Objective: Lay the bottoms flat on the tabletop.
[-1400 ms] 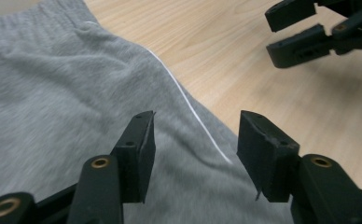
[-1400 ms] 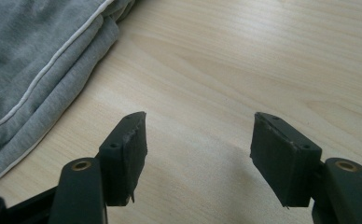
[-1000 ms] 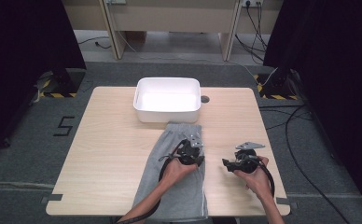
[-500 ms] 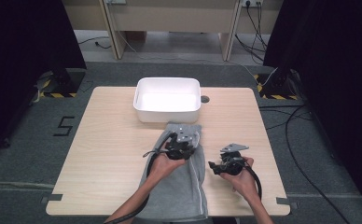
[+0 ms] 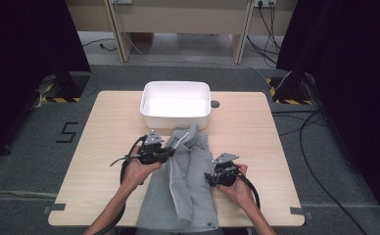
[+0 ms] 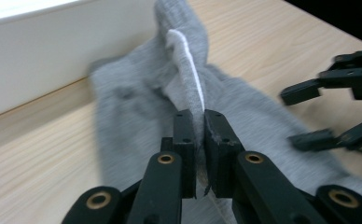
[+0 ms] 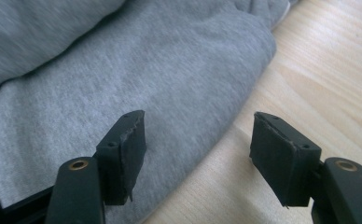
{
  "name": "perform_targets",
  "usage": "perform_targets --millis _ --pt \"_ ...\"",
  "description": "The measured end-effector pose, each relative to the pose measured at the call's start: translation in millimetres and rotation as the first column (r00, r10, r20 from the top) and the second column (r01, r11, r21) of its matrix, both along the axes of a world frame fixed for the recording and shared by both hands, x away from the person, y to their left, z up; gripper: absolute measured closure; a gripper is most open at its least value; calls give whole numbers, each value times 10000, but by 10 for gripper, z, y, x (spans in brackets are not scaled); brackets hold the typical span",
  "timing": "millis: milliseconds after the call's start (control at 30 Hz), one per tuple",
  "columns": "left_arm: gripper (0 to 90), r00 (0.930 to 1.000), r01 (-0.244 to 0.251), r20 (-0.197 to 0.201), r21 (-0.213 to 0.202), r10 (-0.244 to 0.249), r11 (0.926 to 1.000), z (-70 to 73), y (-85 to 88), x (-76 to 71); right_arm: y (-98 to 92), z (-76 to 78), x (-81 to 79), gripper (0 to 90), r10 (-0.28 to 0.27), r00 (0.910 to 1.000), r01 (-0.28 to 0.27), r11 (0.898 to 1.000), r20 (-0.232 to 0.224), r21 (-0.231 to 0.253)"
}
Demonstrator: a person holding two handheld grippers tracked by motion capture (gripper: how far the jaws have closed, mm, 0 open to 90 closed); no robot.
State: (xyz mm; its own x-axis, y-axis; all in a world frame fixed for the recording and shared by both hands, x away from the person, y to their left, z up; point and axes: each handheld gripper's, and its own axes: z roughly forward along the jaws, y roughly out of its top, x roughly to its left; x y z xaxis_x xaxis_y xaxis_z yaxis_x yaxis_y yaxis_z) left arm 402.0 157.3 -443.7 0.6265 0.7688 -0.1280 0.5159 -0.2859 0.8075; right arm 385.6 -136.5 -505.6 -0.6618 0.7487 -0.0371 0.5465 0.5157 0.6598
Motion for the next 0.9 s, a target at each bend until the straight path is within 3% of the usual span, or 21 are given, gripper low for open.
perform_targets --millis 133,400,767,900 --pt "832 9988 -497 27 -174 498 9986 -26 251 -6 -114 22 17 396 -145 9999 145 9997 9 -188" --pt "833 9955 -925 -210 -103 923 9957 -162 503 12 -416 33 48 404 -458 9988 456 9989 -186 -106" --pt "834 9882 -1330 -725 353 1353 9905 -351 721 153 -855 50 105 403 -1197 9920 1197 9928 -389 -20" --pt "833 9856 -1441 -802 598 1487 9877 -407 727 217 -954 64 150 403 -1504 9883 1497 9884 -245 -263"
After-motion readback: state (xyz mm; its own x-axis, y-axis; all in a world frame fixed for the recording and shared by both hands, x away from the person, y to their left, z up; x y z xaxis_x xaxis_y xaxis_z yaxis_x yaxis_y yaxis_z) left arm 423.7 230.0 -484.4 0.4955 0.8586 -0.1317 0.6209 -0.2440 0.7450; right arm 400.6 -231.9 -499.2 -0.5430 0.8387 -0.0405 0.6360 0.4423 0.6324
